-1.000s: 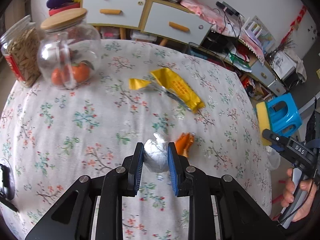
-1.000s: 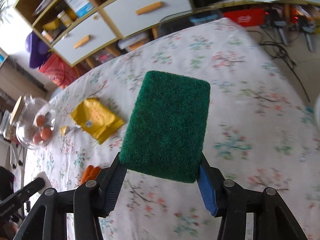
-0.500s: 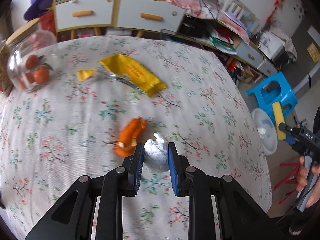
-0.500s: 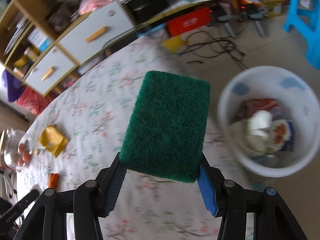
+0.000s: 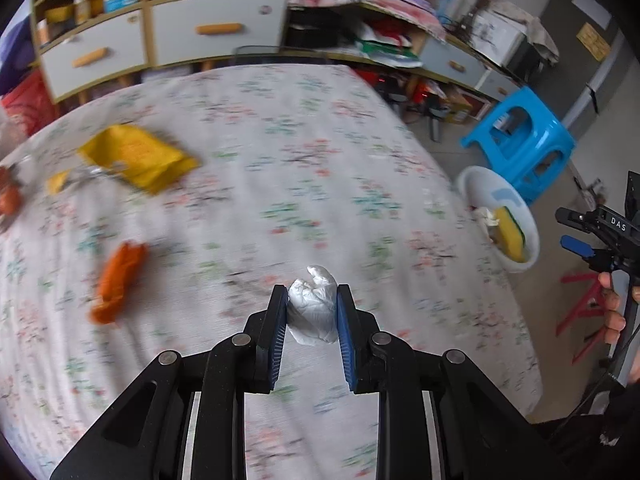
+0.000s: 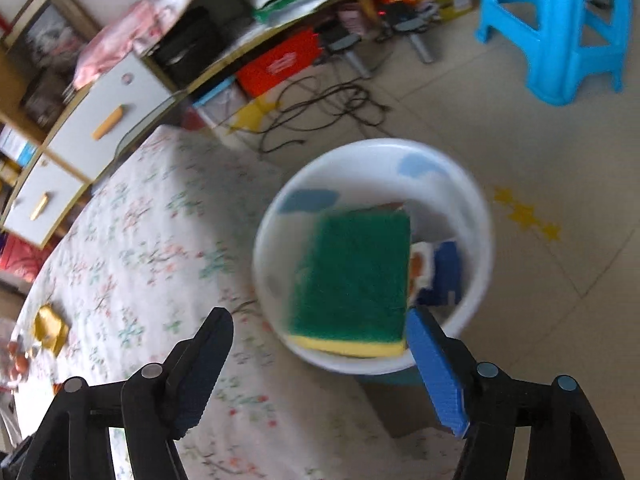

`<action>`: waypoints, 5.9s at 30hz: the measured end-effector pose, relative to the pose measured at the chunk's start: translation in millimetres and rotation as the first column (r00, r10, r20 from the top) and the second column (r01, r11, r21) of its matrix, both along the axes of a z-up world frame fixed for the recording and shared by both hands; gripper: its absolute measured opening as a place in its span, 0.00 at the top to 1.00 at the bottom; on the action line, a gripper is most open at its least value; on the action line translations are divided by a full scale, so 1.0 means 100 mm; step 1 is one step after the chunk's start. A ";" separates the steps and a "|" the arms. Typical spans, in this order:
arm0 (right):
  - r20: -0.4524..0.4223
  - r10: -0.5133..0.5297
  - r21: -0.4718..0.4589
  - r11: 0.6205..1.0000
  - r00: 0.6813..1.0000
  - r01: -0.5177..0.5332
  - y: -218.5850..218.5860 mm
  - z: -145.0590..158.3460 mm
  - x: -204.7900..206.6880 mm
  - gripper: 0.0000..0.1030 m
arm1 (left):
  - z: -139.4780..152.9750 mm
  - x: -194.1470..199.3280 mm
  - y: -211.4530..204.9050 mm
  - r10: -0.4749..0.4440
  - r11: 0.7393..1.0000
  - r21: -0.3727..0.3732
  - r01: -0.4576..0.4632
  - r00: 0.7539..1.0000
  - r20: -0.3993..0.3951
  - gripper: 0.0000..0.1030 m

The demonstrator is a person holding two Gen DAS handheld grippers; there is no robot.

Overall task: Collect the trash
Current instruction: 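Carry the sponge and tissue ball to the bucket and release both inside, then grasp the orange peel with the left gripper while the right grasps the yellow bread wrapper, then carry the bread wrapper and orange peel to the bucket and release both inside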

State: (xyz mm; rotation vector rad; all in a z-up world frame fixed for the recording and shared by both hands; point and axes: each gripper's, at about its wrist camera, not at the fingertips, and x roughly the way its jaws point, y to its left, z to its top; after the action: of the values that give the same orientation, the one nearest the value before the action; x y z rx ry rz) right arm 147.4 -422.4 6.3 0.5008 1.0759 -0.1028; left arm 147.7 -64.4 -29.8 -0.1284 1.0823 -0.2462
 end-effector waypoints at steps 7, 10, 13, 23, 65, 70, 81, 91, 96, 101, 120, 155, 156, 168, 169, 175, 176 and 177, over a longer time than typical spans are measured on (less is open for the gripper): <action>0.005 -0.041 0.031 0.999 0.999 0.041 -0.31 0.04 -0.15 0.24 | 0.01 0.18 -0.84 -0.125 0.992 0.004 0.125 0.992 0.006 0.75; 0.001 -0.052 0.035 0.998 0.999 0.052 -0.41 0.04 -0.21 0.24 | 0.02 0.26 -1.19 -0.168 0.986 -0.001 0.168 0.986 0.013 0.75; -0.005 -0.065 0.037 0.997 0.998 0.065 -0.51 0.04 -0.26 0.24 | 0.02 0.34 -1.47 -0.202 0.979 -0.010 0.202 0.979 0.020 0.75; -0.029 -0.115 0.055 0.992 0.993 0.116 -0.77 0.00 -0.32 0.23 | 0.00 0.60 -2.18 -0.283 0.957 -0.049 0.286 0.957 0.070 0.73; -0.050 0.184 -0.084 0.979 0.982 -0.188 1.08 0.00 0.21 0.17 | -0.34 0.20 1.26 0.231 0.958 0.172 -0.227 0.973 0.001 0.14; -0.073 0.224 -0.111 0.967 0.972 -0.231 1.38 -0.07 0.31 0.17 | -0.40 0.29 1.22 0.195 0.967 0.167 -0.191 0.981 -0.008 0.36; -0.111 0.301 -0.133 0.940 0.947 -0.315 2.04 -0.24 0.54 0.17 | -0.29 0.21 1.26 0.154 0.980 0.137 -0.148 0.988 -0.033 0.83; -0.087 0.433 -0.138 0.887 0.897 -0.441 2.85 -0.33 0.60 0.16 | 0.04 -0.17 2.11 0.331 0.943 -0.008 -0.331 0.943 -0.005 0.83; -0.085 0.566 -0.178 0.801 0.820 -0.571 3.44 -0.32 0.74 0.13 | 0.07 -0.27 2.46 0.373 0.927 -0.047 -0.373 0.928 -0.011 0.83; -0.109 0.666 -0.234 0.704 0.738 -0.670 4.07 -0.36 0.96 0.08 | 0.13 -0.37 2.78 0.415 0.905 -0.097 -0.415 0.910 -0.020 0.83; -0.183 0.690 -0.225 0.664 0.700 -0.713 4.88 -0.77 1.45 0.24 | 0.14 -0.39 3.04 0.439 0.889 -0.127 -0.440 0.898 -0.037 0.83; -0.093 0.416 -0.061 0.905 0.905 -0.422 2.19 -0.14 0.12 0.55 | -0.02 -0.47 1.71 0.294 0.946 -0.118 -0.302 0.953 -0.075 0.83; -0.088 0.405 -0.043 0.911 0.910 -0.410 2.09 -0.12 0.12 0.55 | -0.04 -0.48 1.68 0.292 0.946 -0.121 -0.300 0.953 -0.079 0.83; -0.034 0.150 -0.029 0.988 0.988 -0.151 0.80 0.13 -0.03 0.55 | -0.03 -0.43 1.12 0.183 0.977 -0.103 -0.189 0.981 -0.062 0.83; -0.036 0.127 -0.030 0.991 0.991 -0.128 0.70 0.13 -0.05 0.54 | -0.02 -0.42 1.05 0.171 0.979 -0.102 -0.176 0.983 -0.059 0.83; -0.070 0.017 -0.013 1.000 0.997 -0.018 0.14 0.05 -0.13 0.54 | 0.04 -0.36 0.71 0.112 0.990 -0.087 -0.115 0.993 -0.042 0.83; -0.073 0.009 -0.011 1.000 0.997 -0.010 0.09 0.04 -0.14 0.54 | 0.06 -0.35 0.64 0.101 0.991 -0.082 -0.104 0.994 -0.037 0.83; -0.078 0.003 -0.006 1.000 0.997 -0.003 0.02 0.02 -0.16 0.54 | 0.07 -0.34 0.57 0.091 0.993 -0.077 -0.094 0.995 -0.034 0.83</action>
State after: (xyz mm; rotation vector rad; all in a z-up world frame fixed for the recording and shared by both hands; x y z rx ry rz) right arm 131.5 -420.4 8.5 0.4934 1.1519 -0.1237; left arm 113.5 -7.5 -22.7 -0.2526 1.0941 -0.2038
